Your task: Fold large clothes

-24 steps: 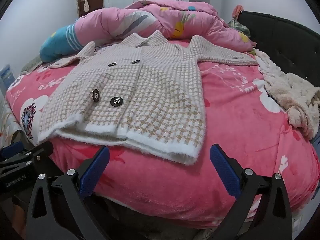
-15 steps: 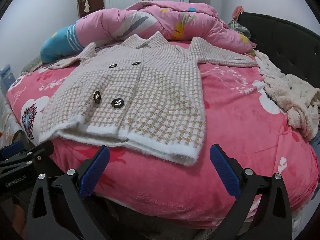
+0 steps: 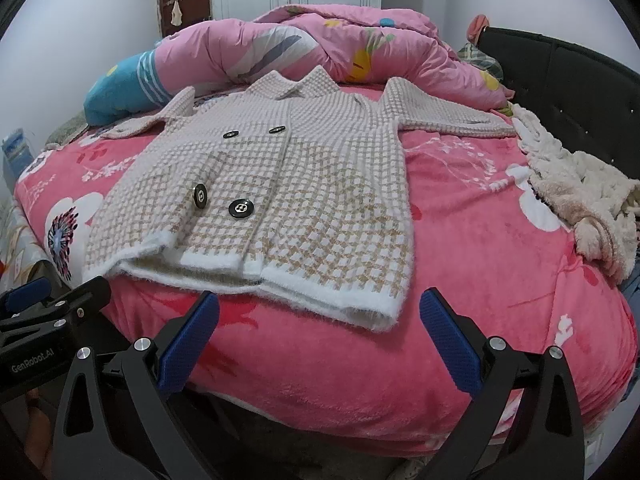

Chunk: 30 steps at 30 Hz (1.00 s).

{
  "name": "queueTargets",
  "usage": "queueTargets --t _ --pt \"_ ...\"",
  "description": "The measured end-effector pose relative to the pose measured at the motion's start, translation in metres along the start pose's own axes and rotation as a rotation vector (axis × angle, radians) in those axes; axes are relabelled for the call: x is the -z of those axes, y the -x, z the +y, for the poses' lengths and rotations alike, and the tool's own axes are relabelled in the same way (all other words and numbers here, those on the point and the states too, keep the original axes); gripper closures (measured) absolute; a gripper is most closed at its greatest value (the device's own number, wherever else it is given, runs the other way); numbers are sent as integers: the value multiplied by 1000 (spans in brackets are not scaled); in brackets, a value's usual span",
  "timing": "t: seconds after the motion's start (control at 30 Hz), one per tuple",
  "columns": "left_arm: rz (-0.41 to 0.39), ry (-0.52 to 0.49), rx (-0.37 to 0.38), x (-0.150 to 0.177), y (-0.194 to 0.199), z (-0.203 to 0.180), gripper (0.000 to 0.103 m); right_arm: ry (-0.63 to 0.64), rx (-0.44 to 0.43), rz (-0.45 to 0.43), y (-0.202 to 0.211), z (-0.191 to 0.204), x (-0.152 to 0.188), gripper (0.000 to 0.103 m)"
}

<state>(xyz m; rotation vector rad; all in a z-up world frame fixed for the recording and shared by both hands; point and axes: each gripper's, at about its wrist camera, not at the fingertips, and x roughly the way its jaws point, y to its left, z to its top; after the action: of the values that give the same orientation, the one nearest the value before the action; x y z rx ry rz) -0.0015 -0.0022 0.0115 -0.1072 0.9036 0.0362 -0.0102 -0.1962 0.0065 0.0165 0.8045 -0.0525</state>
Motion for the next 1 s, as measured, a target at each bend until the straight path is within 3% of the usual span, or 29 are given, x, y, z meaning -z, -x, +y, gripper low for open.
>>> queueTargets --t 1.0 --pt "-12 -4 -2 -2 4 0 8 0 -2 -3 2 0 0 5"
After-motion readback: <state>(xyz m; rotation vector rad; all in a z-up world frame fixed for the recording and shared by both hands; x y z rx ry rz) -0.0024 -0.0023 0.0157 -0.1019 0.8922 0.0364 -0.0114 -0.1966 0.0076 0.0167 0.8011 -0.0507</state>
